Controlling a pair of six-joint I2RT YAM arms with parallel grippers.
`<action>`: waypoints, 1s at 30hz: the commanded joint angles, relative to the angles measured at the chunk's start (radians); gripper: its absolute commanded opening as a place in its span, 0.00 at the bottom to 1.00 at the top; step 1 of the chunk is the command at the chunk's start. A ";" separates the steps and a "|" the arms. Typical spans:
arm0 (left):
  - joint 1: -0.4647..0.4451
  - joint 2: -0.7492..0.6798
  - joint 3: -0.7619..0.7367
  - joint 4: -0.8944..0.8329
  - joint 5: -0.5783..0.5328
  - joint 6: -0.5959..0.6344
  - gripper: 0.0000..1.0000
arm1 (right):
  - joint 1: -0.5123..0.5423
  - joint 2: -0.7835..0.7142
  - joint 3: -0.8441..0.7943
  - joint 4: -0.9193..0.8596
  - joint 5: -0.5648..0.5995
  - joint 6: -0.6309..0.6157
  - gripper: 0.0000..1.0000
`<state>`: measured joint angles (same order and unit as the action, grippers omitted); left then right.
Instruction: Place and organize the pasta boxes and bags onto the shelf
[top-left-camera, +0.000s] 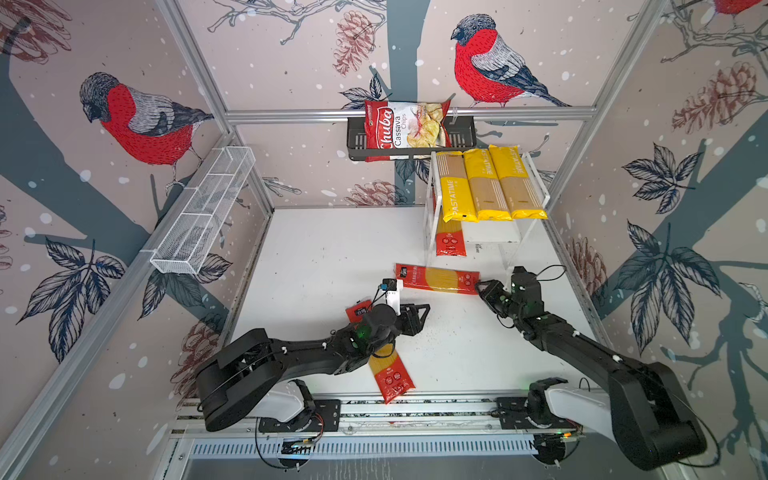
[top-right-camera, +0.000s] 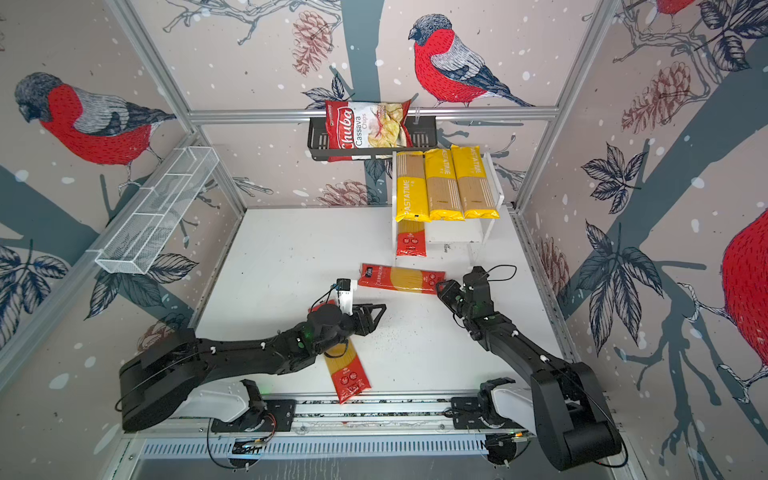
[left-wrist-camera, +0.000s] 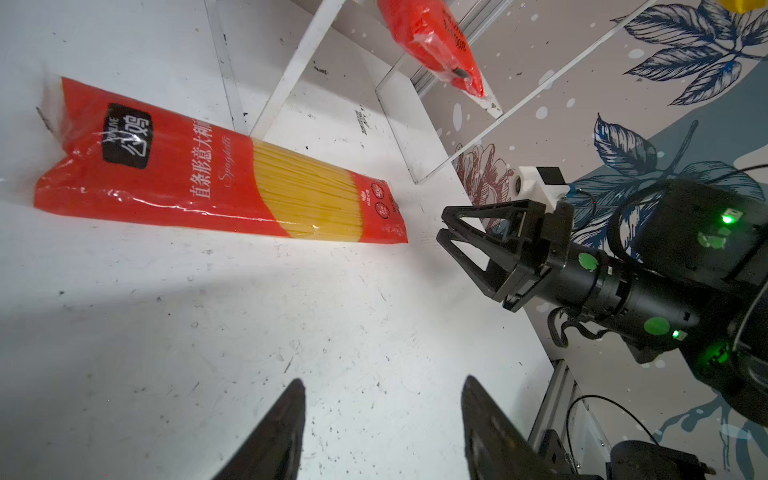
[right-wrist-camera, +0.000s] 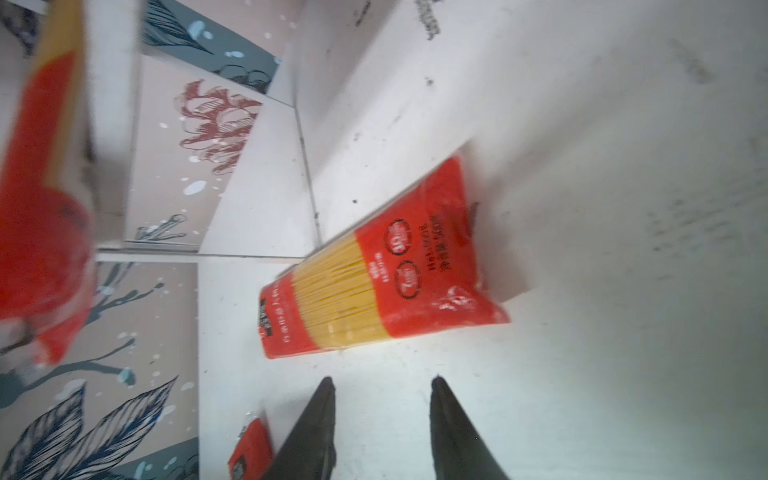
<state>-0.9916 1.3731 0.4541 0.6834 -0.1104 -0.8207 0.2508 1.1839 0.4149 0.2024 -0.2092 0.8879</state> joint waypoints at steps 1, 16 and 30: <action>-0.002 -0.007 0.001 0.015 -0.037 -0.005 0.59 | -0.022 0.034 0.028 -0.078 0.029 -0.110 0.44; 0.008 -0.092 -0.049 -0.050 -0.103 -0.015 0.60 | 0.000 0.239 0.059 0.042 -0.009 -0.094 0.34; 0.028 -0.115 -0.058 -0.061 -0.098 -0.023 0.60 | 0.049 0.143 -0.028 0.023 -0.016 -0.078 0.07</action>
<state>-0.9653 1.2663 0.3988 0.6201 -0.2096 -0.8391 0.3084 1.3449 0.3889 0.2489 -0.2279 0.8177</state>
